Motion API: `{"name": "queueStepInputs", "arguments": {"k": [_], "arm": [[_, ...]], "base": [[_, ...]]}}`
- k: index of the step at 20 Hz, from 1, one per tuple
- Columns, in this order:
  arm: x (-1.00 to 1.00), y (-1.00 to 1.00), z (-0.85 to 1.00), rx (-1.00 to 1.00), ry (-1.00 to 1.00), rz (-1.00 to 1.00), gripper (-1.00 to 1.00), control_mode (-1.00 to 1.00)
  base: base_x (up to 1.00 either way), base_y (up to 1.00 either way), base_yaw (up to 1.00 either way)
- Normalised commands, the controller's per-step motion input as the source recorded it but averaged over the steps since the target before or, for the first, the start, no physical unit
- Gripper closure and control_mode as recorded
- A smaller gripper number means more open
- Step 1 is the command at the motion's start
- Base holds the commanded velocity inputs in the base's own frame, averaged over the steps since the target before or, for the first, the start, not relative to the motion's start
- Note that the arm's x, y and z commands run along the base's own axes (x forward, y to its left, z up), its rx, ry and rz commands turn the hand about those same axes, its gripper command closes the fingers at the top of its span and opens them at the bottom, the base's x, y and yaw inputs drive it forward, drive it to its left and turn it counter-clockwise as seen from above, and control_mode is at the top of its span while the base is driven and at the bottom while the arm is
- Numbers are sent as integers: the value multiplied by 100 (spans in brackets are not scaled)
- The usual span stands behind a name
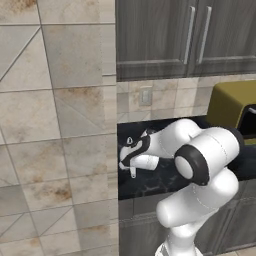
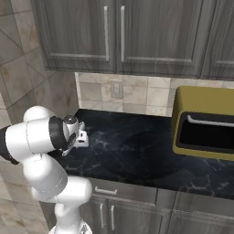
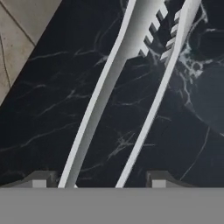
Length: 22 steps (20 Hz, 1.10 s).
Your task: Pick up the tongs from the counter and place them near the plate next to the oven.
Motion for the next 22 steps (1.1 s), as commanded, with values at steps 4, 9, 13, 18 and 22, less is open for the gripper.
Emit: {"name": "queueStepInputs", "arguments": {"k": [4, 9, 13, 18, 22], "arm": [[16, 0, -52, 0, 0, -3, 100, -100], [1, -3, -54, 0, 0, -9, 100, -100], [0, -35, -43, 2, -1, -13, 100, -100], [-29, -28, 21, 2, -8, -10, 100, -100], [-68, -42, 94, 3, -15, -5, 100, -100]], "base": [[0, 0, 0], [0, 0, 0], [0, 0, 0], [0, 0, 0], [0, 0, 0]]}}
